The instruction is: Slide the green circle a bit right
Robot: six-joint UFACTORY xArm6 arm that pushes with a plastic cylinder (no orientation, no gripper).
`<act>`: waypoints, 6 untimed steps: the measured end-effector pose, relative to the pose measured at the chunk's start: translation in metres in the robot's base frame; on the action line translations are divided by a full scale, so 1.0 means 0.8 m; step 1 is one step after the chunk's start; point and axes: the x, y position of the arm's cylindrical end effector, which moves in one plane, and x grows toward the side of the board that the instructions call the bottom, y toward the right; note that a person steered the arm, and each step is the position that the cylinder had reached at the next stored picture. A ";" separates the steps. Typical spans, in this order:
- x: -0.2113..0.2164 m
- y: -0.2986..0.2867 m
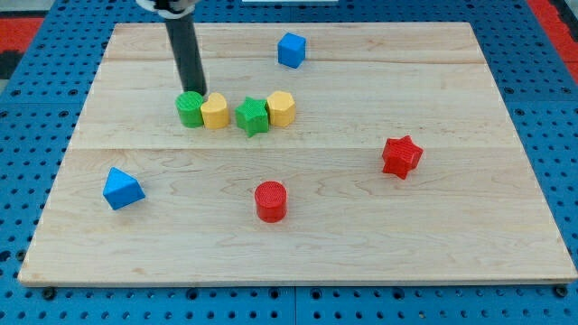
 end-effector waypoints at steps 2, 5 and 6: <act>0.004 -0.077; 0.043 0.030; 0.060 0.000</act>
